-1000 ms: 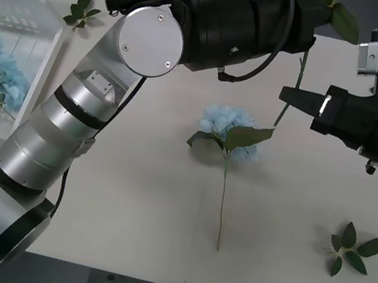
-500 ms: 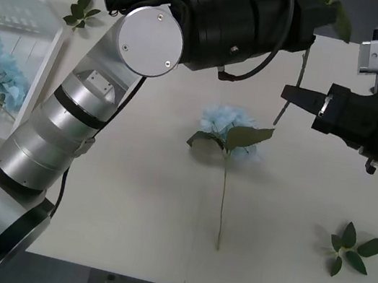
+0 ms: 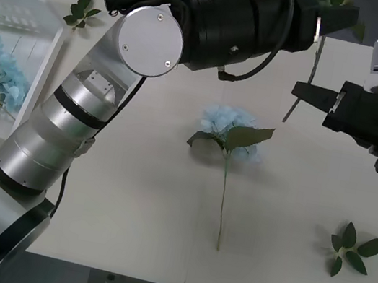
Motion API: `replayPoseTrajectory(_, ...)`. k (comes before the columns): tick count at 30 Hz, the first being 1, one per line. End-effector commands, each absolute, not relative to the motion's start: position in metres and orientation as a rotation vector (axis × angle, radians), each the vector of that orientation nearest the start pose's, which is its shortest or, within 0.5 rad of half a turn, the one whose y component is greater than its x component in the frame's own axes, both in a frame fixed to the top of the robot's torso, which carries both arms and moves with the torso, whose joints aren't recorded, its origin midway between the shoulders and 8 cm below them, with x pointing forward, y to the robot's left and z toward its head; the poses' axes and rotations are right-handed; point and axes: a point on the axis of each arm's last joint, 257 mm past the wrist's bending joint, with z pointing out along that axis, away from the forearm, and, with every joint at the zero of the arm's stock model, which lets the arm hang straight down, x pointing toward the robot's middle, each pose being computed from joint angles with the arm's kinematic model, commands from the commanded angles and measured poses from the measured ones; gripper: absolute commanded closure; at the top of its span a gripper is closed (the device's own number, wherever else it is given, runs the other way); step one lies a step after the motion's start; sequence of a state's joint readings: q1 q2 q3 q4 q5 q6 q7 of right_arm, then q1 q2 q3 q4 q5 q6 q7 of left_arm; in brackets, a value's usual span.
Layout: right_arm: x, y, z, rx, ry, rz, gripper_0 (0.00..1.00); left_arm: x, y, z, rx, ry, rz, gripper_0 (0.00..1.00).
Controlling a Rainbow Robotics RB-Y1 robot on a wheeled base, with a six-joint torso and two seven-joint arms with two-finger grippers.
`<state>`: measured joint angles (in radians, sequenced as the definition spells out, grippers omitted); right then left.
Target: Put the red flowers into the right box and the blue flowers into the left box
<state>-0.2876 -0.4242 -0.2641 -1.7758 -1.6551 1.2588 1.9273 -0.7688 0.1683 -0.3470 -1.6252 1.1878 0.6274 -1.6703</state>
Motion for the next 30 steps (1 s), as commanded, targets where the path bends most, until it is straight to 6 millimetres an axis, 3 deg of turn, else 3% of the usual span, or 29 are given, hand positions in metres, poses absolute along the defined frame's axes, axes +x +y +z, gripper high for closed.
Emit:
replayPoseTrajectory(1, 0.454, -0.180, -0.061, -0.420, 1.816, 1.143, 1.00, 0.491, -0.147, 0.078, 0.550, 1.459, -1.235, 0.00)
replayPoseTrajectory(4, 0.448, -0.210, -0.067, -0.369, 1.883, 1.113, 1.00, 0.491, -0.147, 0.078, 0.550, 1.459, -1.235, 0.00)
replayPoseTrajectory(5, 0.443, -0.228, -0.070, -0.344, 1.921, 1.093, 1.00, 0.499, -0.140, 0.065, 0.510, 1.482, -1.242, 0.00)
replayPoseTrajectory(8, 0.434, -0.261, -0.074, -0.281, 1.986, 1.056, 1.00, 0.503, -0.124, 0.070, 0.489, 1.454, -1.217, 0.00)
replayPoseTrajectory(10, 0.427, -0.283, -0.076, -0.229, 2.026, 1.029, 1.00, 0.501, -0.115, 0.062, 0.497, 1.469, -1.211, 0.00)
replayPoseTrajectory(11, 0.421, -0.303, -0.080, -0.182, 2.067, 0.996, 1.00, 0.495, -0.107, 0.049, 0.518, 1.501, -1.216, 0.00)
replayPoseTrajectory(16, 0.405, -0.362, -0.092, -0.029, 2.189, 0.856, 1.00, 0.477, -0.075, 0.001, 0.597, 1.617, -1.161, 0.00)
replayPoseTrajectory(19, 0.396, -0.413, -0.101, 0.113, 2.265, 0.698, 1.00, 0.468, -0.041, -0.029, 0.672, 1.655, -1.048, 0.00)
replayPoseTrajectory(26, 0.385, -0.519, -0.123, 0.342, 2.376, 0.353, 1.00, 0.425, -0.004, -0.053, 0.878, 1.592, -0.895, 0.00)
replayPoseTrajectory(30, 0.386, -0.561, -0.131, 0.422, 2.423, 0.245, 1.00, 0.400, 0.009, -0.063, 0.992, 1.554, -0.825, 0.00)
